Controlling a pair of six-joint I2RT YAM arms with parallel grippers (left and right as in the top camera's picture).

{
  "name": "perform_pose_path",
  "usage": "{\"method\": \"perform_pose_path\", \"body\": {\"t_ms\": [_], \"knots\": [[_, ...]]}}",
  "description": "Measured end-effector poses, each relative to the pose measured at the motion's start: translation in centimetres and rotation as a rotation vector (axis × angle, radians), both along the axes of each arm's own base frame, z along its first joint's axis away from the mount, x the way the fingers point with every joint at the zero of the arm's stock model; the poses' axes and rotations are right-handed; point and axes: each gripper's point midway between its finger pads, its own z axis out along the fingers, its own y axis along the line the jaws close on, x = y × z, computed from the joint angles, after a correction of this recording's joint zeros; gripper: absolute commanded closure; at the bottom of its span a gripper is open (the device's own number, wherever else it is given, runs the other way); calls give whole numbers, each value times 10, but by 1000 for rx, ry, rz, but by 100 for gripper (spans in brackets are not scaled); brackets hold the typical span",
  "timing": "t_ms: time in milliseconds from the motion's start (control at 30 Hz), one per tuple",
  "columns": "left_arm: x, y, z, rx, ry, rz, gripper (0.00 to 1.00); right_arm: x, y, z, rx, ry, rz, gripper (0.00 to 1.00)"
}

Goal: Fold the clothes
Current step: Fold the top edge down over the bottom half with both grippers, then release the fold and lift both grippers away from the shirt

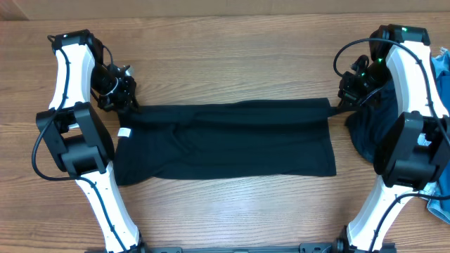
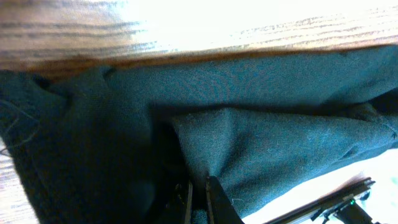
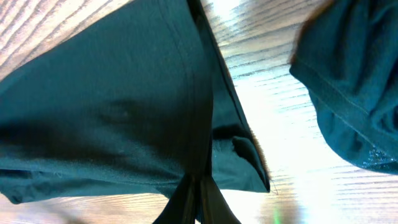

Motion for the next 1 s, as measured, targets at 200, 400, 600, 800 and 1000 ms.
{"method": "perform_pose_path", "body": {"t_ms": [200,400,600,800,1000], "knots": [[-13,3,2,16,57,-9,96,-6,-1,1,-6,25,3,96],[-19,7,4,19,77,-13,96,-11,-1,2,-10,48,5,96],[-23,9,4,27,91,-25,65,-11,-2,1,-16,47,7,73],[-23,13,3,40,89,-29,59,-12,-7,0,-42,51,13,59],[-20,13,2,38,75,-28,66,-5,-9,-2,-53,22,13,61]]}}
